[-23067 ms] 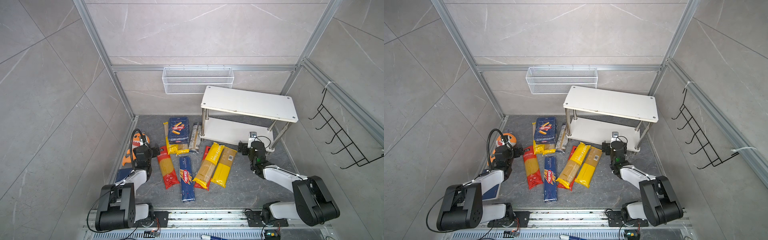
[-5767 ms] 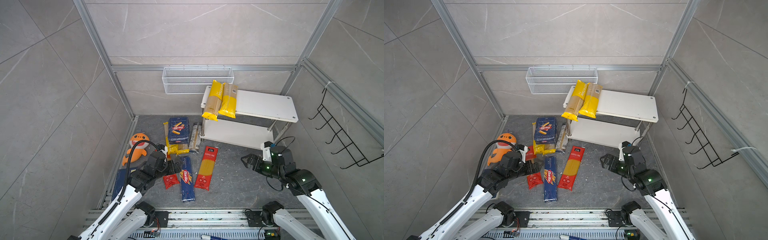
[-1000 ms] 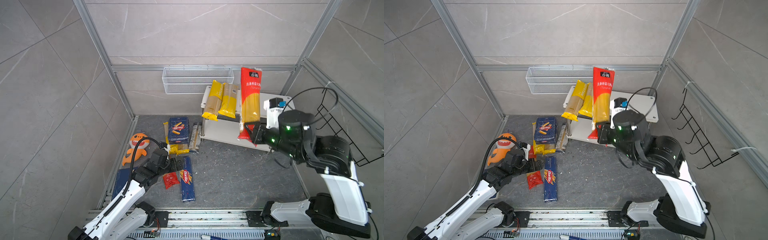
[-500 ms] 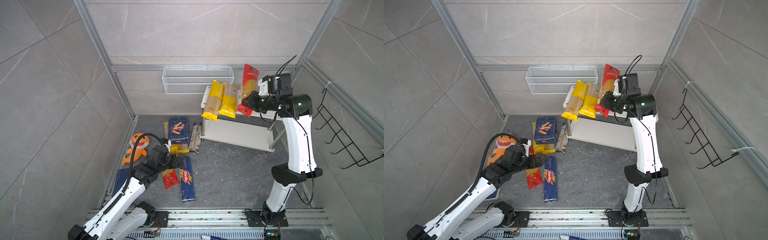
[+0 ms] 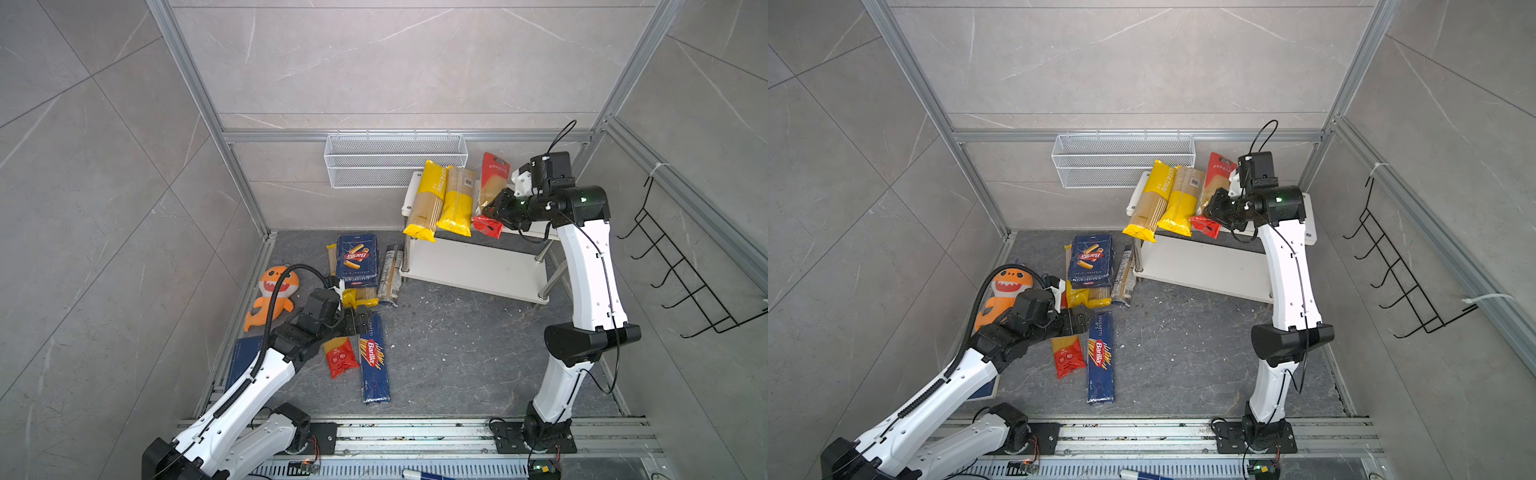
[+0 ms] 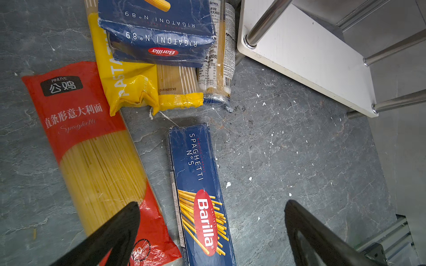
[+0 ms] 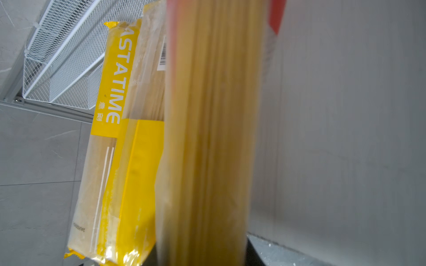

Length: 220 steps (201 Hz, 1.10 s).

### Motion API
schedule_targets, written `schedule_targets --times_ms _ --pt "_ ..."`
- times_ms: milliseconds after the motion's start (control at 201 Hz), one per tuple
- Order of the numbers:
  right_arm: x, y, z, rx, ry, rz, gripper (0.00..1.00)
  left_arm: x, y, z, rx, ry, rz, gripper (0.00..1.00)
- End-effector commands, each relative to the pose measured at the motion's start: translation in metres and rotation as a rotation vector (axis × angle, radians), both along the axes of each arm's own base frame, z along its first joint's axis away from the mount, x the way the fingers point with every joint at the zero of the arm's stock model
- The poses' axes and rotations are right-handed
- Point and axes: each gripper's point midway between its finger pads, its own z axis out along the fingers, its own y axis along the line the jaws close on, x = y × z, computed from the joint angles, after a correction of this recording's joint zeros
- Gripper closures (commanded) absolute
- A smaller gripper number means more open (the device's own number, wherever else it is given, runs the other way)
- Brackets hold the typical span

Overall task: Place and organize the pasta boxes and bags onto the shelf
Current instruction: 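Stand the red bag beside the yellow bags on the shelf top, then open the right gripper and draw back while the left gripper lowers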

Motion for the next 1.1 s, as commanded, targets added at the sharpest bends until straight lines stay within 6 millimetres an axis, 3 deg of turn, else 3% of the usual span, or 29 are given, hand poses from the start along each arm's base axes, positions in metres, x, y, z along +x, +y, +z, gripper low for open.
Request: schedule_targets --times_ms 0,124,324,488,612,786,1090 --pt "0.017 0.003 0.033 0.006 -0.161 0.009 0.42 0.007 0.0 0.018 -0.005 -0.058 -0.002 0.0" --pt "0.016 -0.001 0.035 -0.003 -0.17 -0.008 0.28 0.005 0.004 0.018 0.003 -0.058 0.006 0.0" --pt "0.004 -0.011 0.05 -0.035 -0.202 -0.035 0.22 0.001 0.01 0.021 0.01 -0.066 0.017 0.0" --pt "-0.026 -0.023 0.072 -0.07 -0.253 -0.058 0.2 -0.003 0.016 0.015 0.01 -0.055 0.033 0.0" --pt "-0.056 -0.029 0.077 -0.077 -0.271 -0.062 0.2 -0.007 0.021 0.006 0.004 -0.036 0.056 0.0" --pt "-0.101 -0.022 0.057 -0.038 -0.251 -0.005 0.2 -0.017 0.026 -0.007 -0.014 -0.005 0.08 0.0" --pt "-0.166 -0.004 -0.005 0.038 -0.169 0.09 0.2 -0.039 0.033 -0.032 -0.081 0.055 0.131 0.0"
